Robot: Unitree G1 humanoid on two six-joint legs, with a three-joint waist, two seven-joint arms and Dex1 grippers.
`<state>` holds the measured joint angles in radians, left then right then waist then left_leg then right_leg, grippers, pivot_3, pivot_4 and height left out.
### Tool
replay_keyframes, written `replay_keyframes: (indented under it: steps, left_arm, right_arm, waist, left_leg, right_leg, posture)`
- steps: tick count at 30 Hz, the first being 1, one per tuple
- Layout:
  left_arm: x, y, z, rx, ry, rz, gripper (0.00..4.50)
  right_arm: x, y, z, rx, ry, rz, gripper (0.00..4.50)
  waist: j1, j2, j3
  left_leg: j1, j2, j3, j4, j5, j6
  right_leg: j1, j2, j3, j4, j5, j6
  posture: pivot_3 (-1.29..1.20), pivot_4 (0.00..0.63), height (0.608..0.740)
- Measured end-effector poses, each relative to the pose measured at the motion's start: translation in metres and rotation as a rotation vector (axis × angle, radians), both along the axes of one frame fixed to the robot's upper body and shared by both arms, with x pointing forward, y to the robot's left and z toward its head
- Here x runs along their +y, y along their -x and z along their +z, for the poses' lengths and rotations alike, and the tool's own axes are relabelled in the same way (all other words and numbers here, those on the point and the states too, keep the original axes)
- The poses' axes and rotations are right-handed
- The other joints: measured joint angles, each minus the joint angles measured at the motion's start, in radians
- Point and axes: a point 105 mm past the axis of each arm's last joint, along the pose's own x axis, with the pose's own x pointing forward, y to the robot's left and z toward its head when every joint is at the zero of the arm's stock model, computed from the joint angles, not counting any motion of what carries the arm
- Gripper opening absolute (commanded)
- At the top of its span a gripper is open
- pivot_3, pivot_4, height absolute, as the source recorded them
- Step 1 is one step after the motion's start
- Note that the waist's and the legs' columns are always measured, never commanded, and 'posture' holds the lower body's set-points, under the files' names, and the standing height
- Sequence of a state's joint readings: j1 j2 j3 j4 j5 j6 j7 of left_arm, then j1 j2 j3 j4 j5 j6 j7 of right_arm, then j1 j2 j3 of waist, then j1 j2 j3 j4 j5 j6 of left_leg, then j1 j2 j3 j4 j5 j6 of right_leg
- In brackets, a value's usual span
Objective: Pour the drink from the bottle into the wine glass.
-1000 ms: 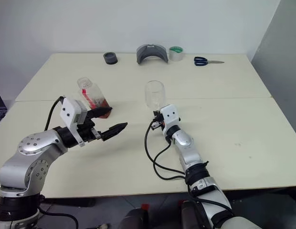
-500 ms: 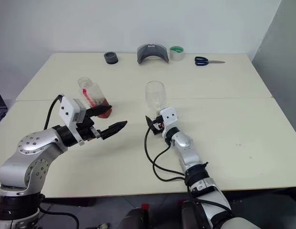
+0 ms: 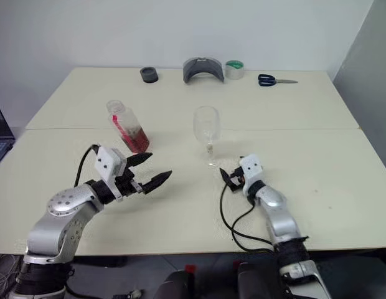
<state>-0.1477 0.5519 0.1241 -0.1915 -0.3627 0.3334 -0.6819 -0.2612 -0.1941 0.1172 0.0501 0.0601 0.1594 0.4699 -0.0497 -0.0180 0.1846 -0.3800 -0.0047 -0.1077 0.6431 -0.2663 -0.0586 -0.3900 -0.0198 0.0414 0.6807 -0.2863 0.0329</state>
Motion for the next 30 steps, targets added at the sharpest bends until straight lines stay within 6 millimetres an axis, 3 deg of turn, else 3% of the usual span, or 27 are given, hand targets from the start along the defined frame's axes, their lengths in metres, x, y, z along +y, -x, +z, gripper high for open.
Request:
replay_keyframes:
  steps: [4, 6, 9, 16, 30]
  left_arm:
    - [0.02, -0.007, -0.018, 0.026, 0.0, 0.115, 4.5]
    - [0.034, -0.011, -0.022, 0.021, -0.002, 0.182, 4.5]
    - [0.05, -0.017, -0.024, 0.017, 0.012, 0.261, 4.5]
    - [0.069, -0.037, -0.024, 0.012, 0.038, 0.33, 4.5]
    - [0.08, -0.07, -0.006, -0.081, -0.006, 0.33, 4.5]
  right_arm:
    - [0.002, 0.031, 0.014, -0.007, 0.015, 0.106, 4.47]
    - [0.007, 0.045, 0.032, -0.032, -0.009, 0.168, 4.47]
    - [0.015, 0.059, 0.053, -0.061, -0.042, 0.239, 4.47]
    - [0.026, 0.086, 0.072, -0.037, -0.047, 0.426, 4.47]
    - [0.039, 0.088, 0.082, -0.069, -0.005, 0.484, 4.47]
  waist:
    - [-0.002, 0.0, 0.0]
    - [-0.002, 0.0, 0.0]
    - [0.002, 0.0, 0.0]
    - [0.014, -0.001, 0.0]
    - [0.016, -0.001, 0.0]
  left_leg:
    - [0.0, 0.001, 0.0, 0.0, 0.0, 0.0]
    - [0.0, 0.001, -0.001, 0.0, 0.0, 0.0]
    - [0.0, 0.0, -0.001, 0.0, 0.0, 0.0]
    - [-0.001, -0.001, -0.001, 0.001, 0.0, 0.0]
    - [-0.001, -0.001, -0.001, 0.001, 0.0, 0.0]
  right_leg:
    - [0.0, 0.0, 0.0, 0.0, 0.0, 0.0]
    - [0.0, 0.0, -0.001, 0.0, 0.0, 0.0]
    - [0.001, 0.0, -0.002, 0.0, 0.0, 0.0]
    - [0.001, 0.0, -0.002, -0.001, 0.0, 0.0]
    - [0.0, 0.0, -0.002, -0.001, 0.0, 0.001]
  posture:
    - [0.0, 0.15, 0.74]
    - [0.0, 0.15, 0.74]
    - [0.0, 0.15, 0.74]
    - [0.0, 0.15, 0.74]
    - [0.0, 0.15, 0.74]
